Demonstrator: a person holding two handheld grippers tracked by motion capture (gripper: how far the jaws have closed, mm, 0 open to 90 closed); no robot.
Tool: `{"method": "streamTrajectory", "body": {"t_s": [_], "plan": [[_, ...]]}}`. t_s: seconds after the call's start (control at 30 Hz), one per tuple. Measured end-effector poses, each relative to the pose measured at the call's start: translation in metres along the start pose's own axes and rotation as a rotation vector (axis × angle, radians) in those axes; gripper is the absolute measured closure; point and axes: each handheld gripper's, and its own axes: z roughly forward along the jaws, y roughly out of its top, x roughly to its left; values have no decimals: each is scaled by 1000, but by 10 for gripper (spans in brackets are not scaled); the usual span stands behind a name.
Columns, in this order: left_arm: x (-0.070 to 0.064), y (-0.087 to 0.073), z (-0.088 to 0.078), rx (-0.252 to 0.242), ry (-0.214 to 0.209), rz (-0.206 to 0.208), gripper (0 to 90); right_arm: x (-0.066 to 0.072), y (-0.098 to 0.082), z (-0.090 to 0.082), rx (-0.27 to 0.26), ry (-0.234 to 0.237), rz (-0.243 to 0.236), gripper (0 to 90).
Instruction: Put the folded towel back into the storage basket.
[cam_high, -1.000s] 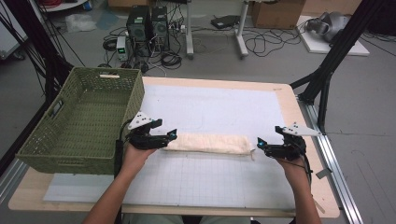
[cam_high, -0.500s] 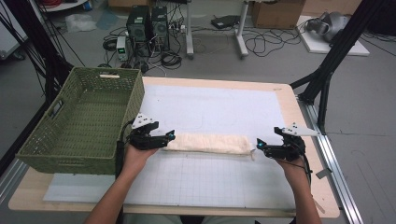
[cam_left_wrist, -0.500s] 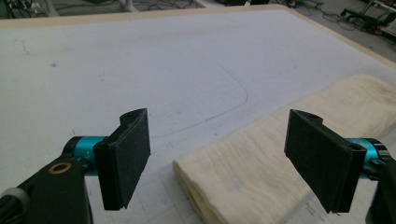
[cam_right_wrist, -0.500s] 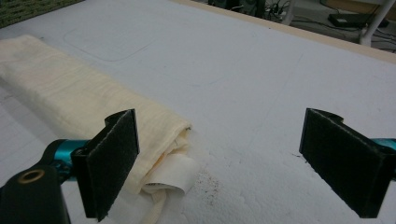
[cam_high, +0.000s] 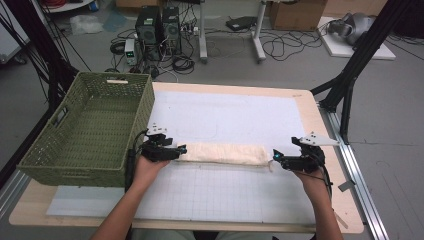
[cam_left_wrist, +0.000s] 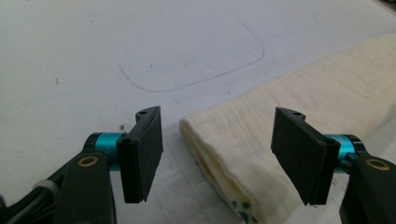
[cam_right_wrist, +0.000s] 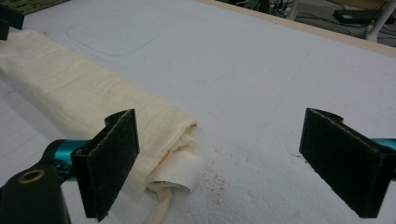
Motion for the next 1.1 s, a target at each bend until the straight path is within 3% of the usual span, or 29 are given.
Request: {"method": "streamTrajectory", "body": {"t_s": [0.2,0.37,0.43,0.47,0.63,0.7,0.8,1.1], "plan": [[0,-2,7,42,0,0,370,0,-1,1,6,3,2,113],[-7,-5,12,102,5,64,430,1,-1,2,9,7,3,113],[-8,-6,12,92,15,74,456,1,-1,2,12,9,-1,113],[-10,-9,11,87,27,125,484,2,-1,3,12,10,1,114],[-12,-9,11,88,22,148,615,4,-1,6,20,18,3,113],[-13,-10,11,84,-6,145,711,5,-1,8,27,25,8,113],[-14,-10,11,82,-8,167,791,7,-2,13,51,34,14,113],[-14,-11,10,68,-16,151,820,21,-3,40,130,47,33,114]]}}
